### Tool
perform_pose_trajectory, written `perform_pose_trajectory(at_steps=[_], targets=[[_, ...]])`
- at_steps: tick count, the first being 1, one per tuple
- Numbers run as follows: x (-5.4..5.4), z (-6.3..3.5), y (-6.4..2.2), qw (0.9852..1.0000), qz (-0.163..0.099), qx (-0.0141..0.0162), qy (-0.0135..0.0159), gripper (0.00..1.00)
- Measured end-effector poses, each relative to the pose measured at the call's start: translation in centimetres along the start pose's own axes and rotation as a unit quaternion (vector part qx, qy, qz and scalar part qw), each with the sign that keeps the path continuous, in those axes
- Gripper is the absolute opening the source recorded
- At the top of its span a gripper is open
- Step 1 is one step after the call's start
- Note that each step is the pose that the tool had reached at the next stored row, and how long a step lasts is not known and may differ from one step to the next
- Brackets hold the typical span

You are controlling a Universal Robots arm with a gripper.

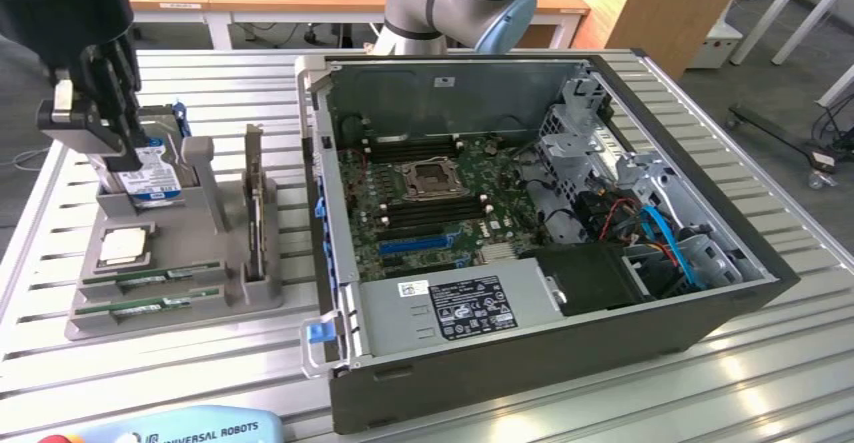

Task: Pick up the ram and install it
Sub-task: 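Pick up the ram and move it above insertion slot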

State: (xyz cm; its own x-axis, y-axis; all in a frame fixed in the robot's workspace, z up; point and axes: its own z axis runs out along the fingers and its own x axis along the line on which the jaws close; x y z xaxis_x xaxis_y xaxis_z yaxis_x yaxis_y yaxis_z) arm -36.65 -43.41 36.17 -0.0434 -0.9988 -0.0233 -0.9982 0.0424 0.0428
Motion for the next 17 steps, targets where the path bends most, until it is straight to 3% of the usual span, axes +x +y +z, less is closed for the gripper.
perform_pose_trajectory(at_steps=[17], targets=[[0.65,-0.02,-0.02,1.0,0.0,-0.0001,0.0001,0.36]])
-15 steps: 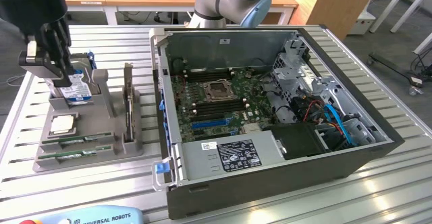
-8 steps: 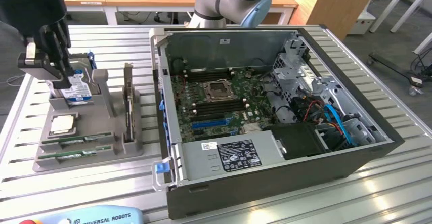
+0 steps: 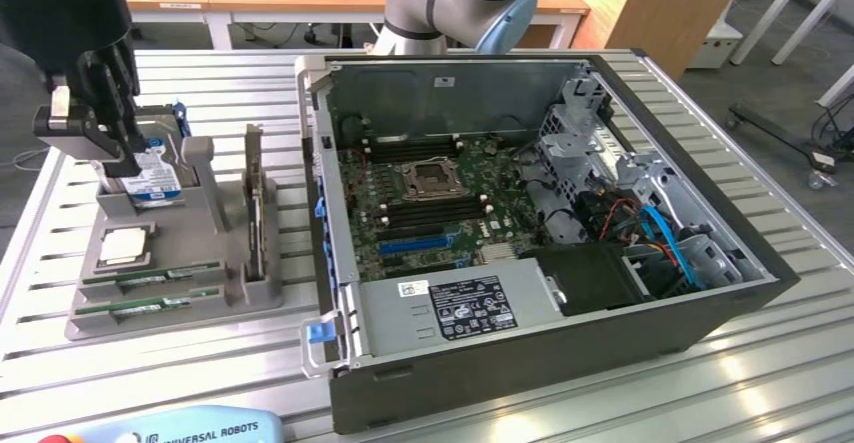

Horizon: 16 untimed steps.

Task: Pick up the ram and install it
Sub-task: 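Pick up the ram and move it above insertion slot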

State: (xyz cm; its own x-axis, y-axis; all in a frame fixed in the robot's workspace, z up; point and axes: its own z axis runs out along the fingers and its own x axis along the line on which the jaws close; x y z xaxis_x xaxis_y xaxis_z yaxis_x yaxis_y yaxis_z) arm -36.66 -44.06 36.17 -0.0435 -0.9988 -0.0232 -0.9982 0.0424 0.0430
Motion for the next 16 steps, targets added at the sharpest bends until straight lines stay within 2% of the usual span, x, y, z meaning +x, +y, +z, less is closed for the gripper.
perform_pose_trajectory(at_steps=[16], targets=[[0.01,0.44,-0.02,1.0,0.0,0.0,-0.0001,0.36]])
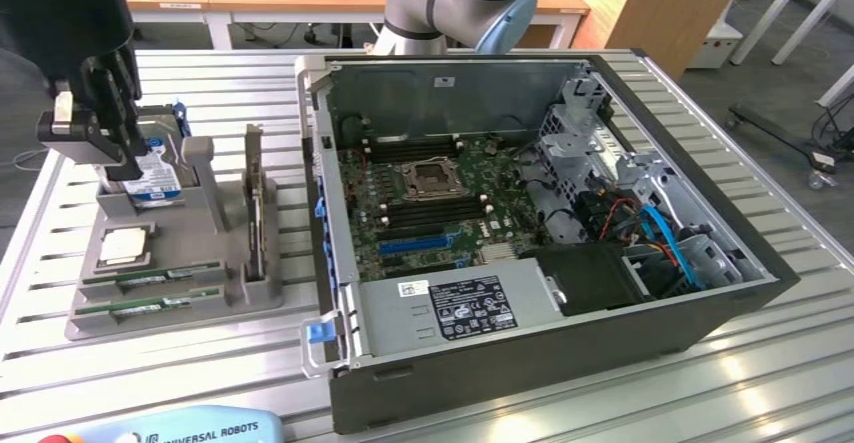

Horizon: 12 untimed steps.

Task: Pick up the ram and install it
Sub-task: 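Pick up the ram and move it above insertion slot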

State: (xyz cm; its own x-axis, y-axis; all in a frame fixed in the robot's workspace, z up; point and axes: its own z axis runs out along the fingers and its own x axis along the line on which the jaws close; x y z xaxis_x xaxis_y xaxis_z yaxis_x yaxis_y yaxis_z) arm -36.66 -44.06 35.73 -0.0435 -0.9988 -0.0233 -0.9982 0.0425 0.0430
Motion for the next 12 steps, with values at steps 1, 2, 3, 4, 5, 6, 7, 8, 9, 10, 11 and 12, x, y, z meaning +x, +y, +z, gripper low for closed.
perform_pose_trajectory(at_steps=[1,2,3,4,5,6,7,8,9,10,11,12], targets=[[0.0,0.02,0.0,1.0,0.0,0.0,0.0,0.36],[0.0,0.04,0.0,1.0,0.0,0.0,0.0,0.36],[0.01,0.13,-0.01,1.0,0.0,0.0,0.0001,0.36],[0.01,0.2,-0.01,1.0,0.0,0.0001,0.0003,0.36],[0.01,0.22,-0.01,1.0,0.0,0.0001,0.0002,0.36],[0.01,0.23,-0.01,1.0,0.0,0.0001,0.0003,0.36],[0.01,0.26,-0.01,1.0,0.0,0.0001,0.0003,0.36],[0.01,0.29,-0.01,1.0,0.0,0.0,0.0003,0.36],[0.01,0.32,-0.02,1.0,0.0,0.0001,0.0003,0.36],[0.01,0.34,-0.02,1.0,0.0,0.0,0.0003,0.36],[0.01,0.36,-0.02,1.0,0.0,0.0,0.0003,0.36],[0.01,0.39,-0.02,1.0,0.0,0.0,0.0003,0.36]])
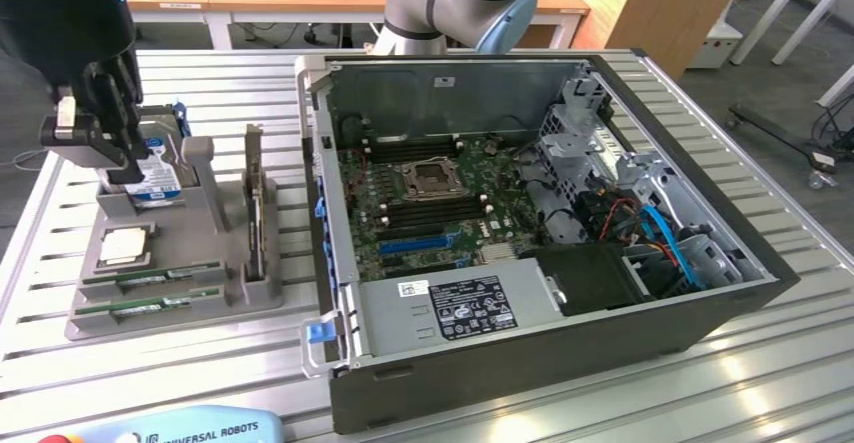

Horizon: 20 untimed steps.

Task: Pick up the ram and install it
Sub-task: 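Pick up the ram and move it above insertion slot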

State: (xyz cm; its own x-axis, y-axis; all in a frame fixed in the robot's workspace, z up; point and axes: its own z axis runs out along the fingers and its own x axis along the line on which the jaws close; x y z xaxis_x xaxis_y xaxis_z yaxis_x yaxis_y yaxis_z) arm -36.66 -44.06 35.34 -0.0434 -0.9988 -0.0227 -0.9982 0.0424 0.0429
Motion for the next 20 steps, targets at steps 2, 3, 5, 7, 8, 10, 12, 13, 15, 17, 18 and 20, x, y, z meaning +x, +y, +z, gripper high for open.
perform_pose_trajectory(at_steps=[2,3,5,7,8,10,12,13,15,17,18,20], targets=[[0.0,0.05,0.0,1.0,0.0,0.0,0.0,0.36],[0.0,0.07,0.0,1.0,0.0,0.0,0.0,0.36],[0.0,0.16,-0.01,1.0,0.0,0.0001,-0.0001,0.36],[0.01,0.27,-0.01,1.0,0.0,0.0,0.0,0.36],[0.01,0.32,-0.01,1.0,0.0,0.0,0.0,0.36],[0.01,0.44,-0.02,1.0,0.0,0.0,0.0,0.36],[0.01,0.56,-0.02,1.0,0.0,0.0,-0.0001,0.36],[0.01,0.61,-0.03,1.0,0.0,0.0,0.0,0.36],[0.02,0.72,-0.03,1.0,0.0,0.0,0.0,0.36],[0.02,0.84,-0.04,1.0,0.0,0.0,0.0,0.36],[0.02,0.89,-0.04,1.0,0.0,0.0,0.0,0.36],[0.02,0.99,-0.04,1.0,0.0,0.0,0.0,0.36]])
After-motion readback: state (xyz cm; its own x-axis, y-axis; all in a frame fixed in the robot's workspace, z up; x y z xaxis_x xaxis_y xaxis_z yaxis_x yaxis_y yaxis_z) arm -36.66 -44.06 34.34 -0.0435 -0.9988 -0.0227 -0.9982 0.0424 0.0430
